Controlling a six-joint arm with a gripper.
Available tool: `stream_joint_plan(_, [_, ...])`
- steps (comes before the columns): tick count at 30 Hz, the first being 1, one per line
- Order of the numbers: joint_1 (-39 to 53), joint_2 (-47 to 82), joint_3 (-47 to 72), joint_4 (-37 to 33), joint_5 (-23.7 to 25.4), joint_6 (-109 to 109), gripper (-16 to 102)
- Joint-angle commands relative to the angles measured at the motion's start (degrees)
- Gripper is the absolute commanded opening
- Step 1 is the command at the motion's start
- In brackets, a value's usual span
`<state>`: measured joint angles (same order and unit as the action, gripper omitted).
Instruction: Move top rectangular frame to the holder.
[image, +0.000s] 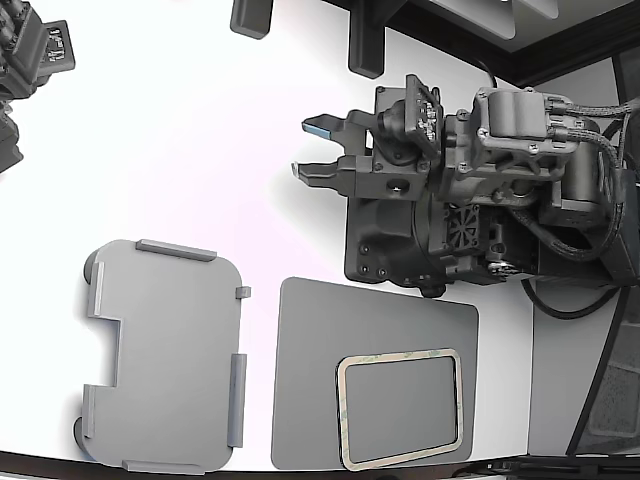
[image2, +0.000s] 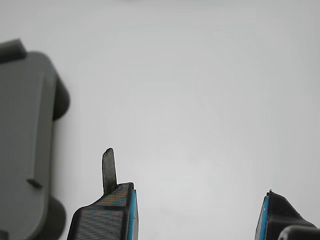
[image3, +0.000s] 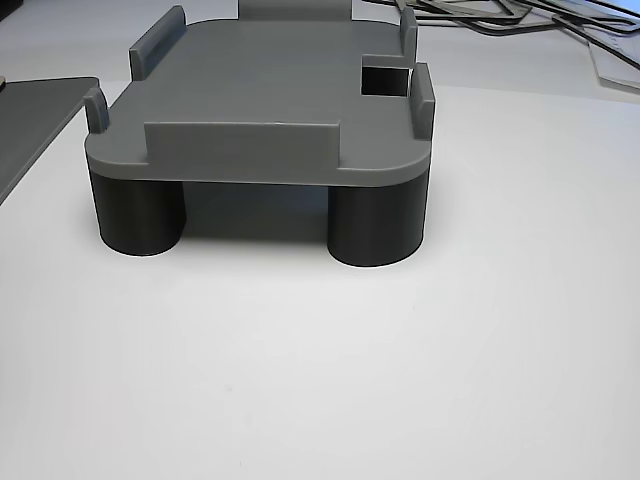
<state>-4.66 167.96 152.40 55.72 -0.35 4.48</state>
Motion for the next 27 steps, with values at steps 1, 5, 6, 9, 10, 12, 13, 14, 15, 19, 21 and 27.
stream_joint_plan(1, [0.8,1.4,-6.8,-3.5,1.6,-1.9,100])
stream_joint_plan(5, [0.8,1.4,-3.9,-8.5,2.8,-1.8,100])
stream_joint_plan(6, [0.7,1.4,-3.1,-9.7,2.9,-2.0,100])
stream_joint_plan(9, [0.5,1.4,-1.6,-11.7,2.9,-2.1,100])
stream_joint_plan(10, [0.5,1.4,-1.2,-12.1,2.8,-2.2,100])
stream_joint_plan(12, [0.6,1.3,-1.0,-13.0,1.5,-2.6,100])
stream_joint_plan(13, [1.1,0.7,-1.3,-13.3,0.7,-2.6,100])
stream_joint_plan(14, [2.1,-0.4,-2.3,-13.1,0.6,-2.6,100])
stream_joint_plan(15, [4.5,-1.8,-3.8,-12.1,2.0,-2.2,100])
stream_joint_plan(19, [14.1,-9.4,-11.3,-5.6,7.8,1.7,100])
stream_joint_plan(21, [18.5,-13.1,-15.0,-2.7,10.0,4.7,100])
stream_joint_plan(27, [27.9,-25.5,-26.4,9.8,11.1,12.7,100])
